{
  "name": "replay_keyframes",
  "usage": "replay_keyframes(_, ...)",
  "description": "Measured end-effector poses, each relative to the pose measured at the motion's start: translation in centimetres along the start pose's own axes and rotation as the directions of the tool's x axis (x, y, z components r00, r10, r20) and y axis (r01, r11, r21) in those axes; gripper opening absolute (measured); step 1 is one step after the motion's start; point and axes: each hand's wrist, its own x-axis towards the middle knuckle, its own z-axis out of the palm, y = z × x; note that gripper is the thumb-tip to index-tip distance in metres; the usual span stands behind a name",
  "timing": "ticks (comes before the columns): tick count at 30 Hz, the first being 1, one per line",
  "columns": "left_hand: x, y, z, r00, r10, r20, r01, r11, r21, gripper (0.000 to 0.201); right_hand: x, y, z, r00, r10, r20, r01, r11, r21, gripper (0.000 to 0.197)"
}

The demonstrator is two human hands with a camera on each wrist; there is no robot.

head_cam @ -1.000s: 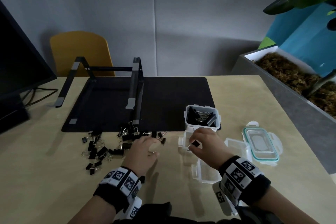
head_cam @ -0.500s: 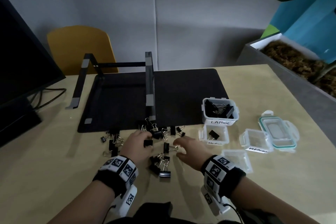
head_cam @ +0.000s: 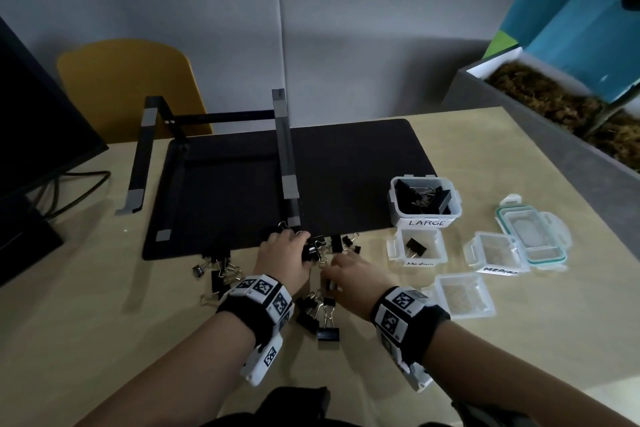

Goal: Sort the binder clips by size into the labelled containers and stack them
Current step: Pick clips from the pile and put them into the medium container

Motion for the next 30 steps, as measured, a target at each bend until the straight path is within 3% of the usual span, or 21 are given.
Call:
replay_keyframes(5, 0.3, 0.3, 0.0, 0.999, 0.001, -0.036, 0.000, 1.000, 0.030, 0.039, 0.1, -0.1, -0.1, 0.995, 0.095, 0.007, -0.095, 0.993, 0.069, 0.033)
replay_keyframes(9, 0.1, 0.3, -0.3, 0.999, -0.002, -0.042, 0.000, 0.999, -0.043, 0.029, -0.6, 0.6, -1.6, 0.976, 0.173, -0.128, -0.130, 0.947, 0.294, 0.037)
replay_keyframes(15, -0.2, 0.9, -1.5, 1.000, -0.017, -0.021, 0.011, 0.964, -0.266, 0.020, -2.4, 4.5, -5.2, 0.895, 0.337, -0.291, -0.173, 0.865, 0.470, 0.024)
replay_keyframes(19, -0.3, 2.7, -1.8, 0.999, 0.034, -0.019, -0.038, 0.953, -0.302, 0.015, -3.7, 8.0, -6.8, 0.865, 0.423, -0.270, -0.236, 0.817, 0.526, 0.021)
replay_keyframes(23, 0.0, 4.5, -2.2, 0.999, -0.005, -0.046, -0.014, 0.923, -0.386, 0.010, -4.5, 10.7, -7.1, 0.849, 0.468, -0.248, -0.290, 0.803, 0.521, 0.017)
replay_keyframes(30, 1.2, 7.7, -2.6, 0.997, 0.043, -0.067, -0.068, 0.890, -0.451, 0.005, -5.4, 13.0, -6.7, 0.906, 0.395, -0.150, -0.310, 0.862, 0.402, 0.010)
